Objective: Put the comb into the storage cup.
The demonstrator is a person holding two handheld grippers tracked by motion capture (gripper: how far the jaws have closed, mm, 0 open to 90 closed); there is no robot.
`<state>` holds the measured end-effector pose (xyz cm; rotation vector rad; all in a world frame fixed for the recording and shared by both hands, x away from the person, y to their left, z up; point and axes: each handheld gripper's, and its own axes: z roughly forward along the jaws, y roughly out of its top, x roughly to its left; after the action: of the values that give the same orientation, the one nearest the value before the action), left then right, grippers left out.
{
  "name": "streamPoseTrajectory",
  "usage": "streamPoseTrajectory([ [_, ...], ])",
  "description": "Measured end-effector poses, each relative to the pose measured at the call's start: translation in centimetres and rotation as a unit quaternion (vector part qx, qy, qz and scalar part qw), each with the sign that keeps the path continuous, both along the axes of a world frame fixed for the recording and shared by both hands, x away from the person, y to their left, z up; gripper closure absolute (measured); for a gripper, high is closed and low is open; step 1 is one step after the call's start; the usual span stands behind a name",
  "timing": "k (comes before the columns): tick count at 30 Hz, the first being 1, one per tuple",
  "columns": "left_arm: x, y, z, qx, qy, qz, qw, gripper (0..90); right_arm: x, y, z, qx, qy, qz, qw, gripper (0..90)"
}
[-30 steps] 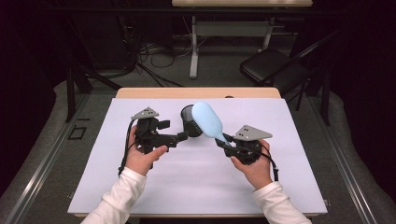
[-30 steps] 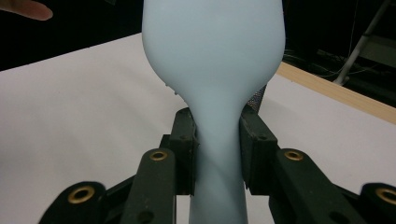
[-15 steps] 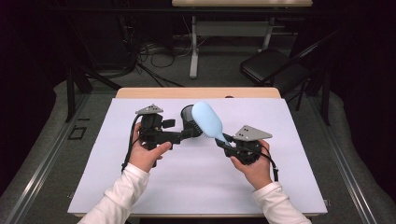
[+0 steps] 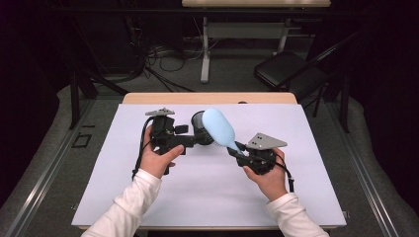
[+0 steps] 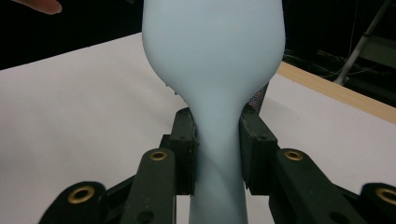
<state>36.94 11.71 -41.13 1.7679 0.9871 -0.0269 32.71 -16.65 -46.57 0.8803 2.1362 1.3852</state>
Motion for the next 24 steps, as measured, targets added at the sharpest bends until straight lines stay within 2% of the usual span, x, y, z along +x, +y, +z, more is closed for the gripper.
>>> streamPoseTrajectory([
  [10,0.3,-1.0,0.0,-0.005,0.009,-0.015,0.9998,8.7,0.0,0.0,0.0,0.001,-0.001,-0.001,1.0,69.8],
  [24,0.8,-2.0,-0.3,-0.015,0.021,-0.02,0.9995,11.5,-0.1,0.0,0.1,0.003,-0.003,0.0,1.0,69.8],
])
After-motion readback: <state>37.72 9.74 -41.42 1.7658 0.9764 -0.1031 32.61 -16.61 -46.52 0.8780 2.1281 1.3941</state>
